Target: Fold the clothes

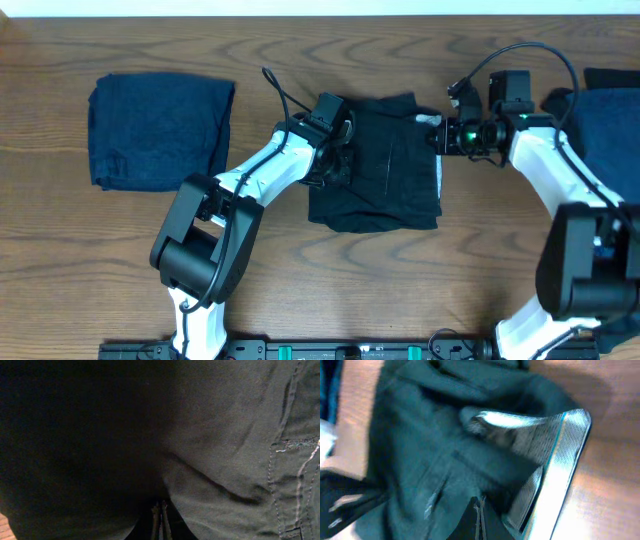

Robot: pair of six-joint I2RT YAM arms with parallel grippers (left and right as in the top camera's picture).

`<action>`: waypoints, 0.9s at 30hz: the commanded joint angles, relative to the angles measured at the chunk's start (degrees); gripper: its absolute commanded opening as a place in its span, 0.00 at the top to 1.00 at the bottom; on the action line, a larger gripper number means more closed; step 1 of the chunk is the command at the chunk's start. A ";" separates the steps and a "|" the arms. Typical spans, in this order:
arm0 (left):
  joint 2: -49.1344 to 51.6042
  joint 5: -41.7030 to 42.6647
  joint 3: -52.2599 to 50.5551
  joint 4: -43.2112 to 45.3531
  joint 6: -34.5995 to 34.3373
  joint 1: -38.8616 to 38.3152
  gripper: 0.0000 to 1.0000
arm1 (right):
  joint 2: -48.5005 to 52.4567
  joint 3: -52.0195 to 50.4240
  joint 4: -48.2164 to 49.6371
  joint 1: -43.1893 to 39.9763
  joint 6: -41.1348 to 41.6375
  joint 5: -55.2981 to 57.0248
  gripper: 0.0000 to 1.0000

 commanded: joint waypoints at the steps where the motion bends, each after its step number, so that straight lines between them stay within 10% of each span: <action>1: 0.76 -0.74 -0.31 -0.26 -0.07 -0.07 0.94 | 5.16 0.00 5.14 0.68 -1.25 1.68 0.99; 7: 0.76 -0.76 -0.31 -0.70 0.17 -0.07 0.94 | 12.22 0.00 20.98 0.17 0.37 5.51 0.99; 14: 0.76 -2.27 -0.33 -1.97 0.20 -0.07 0.94 | 14.51 0.02 17.99 0.17 1.38 13.03 0.99; 27: -6.47 -0.17 2.03 -1.27 1.60 -0.15 0.94 | -7.61 1.07 18.36 -0.46 1.25 0.83 0.95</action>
